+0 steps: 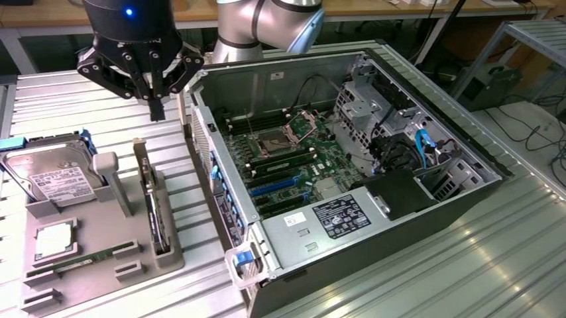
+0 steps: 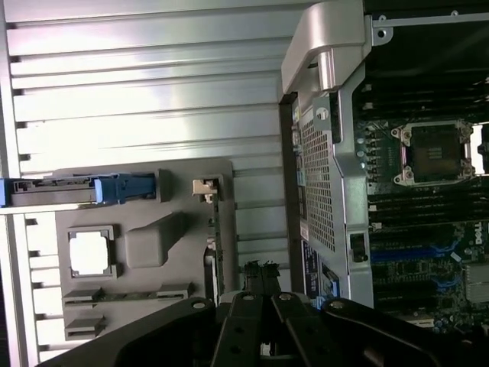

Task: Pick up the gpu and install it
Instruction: 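Reach for the gpu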

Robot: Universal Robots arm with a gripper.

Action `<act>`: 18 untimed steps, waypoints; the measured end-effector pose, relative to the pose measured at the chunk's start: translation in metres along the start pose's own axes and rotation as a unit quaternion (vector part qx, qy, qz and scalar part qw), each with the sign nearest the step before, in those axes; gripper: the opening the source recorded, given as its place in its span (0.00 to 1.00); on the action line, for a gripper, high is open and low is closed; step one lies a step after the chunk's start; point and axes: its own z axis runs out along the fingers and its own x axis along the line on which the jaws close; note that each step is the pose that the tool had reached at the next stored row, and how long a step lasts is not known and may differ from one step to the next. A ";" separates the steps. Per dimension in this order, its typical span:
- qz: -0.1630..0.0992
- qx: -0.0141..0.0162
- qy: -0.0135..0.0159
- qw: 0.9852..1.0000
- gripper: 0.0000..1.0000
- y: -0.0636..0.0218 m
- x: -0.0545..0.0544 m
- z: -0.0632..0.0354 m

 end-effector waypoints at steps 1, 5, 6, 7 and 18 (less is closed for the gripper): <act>0.000 0.000 0.000 1.000 0.11 -0.0004 0.002 0.0000; 0.000 0.000 0.000 1.000 0.11 -0.0017 0.009 -0.0002; 0.000 0.000 0.000 1.000 0.11 -0.0019 0.010 -0.0003; 0.000 0.000 0.000 1.000 0.11 -0.0023 0.012 -0.0003; 0.000 0.000 0.000 1.000 0.11 -0.0047 0.025 -0.0008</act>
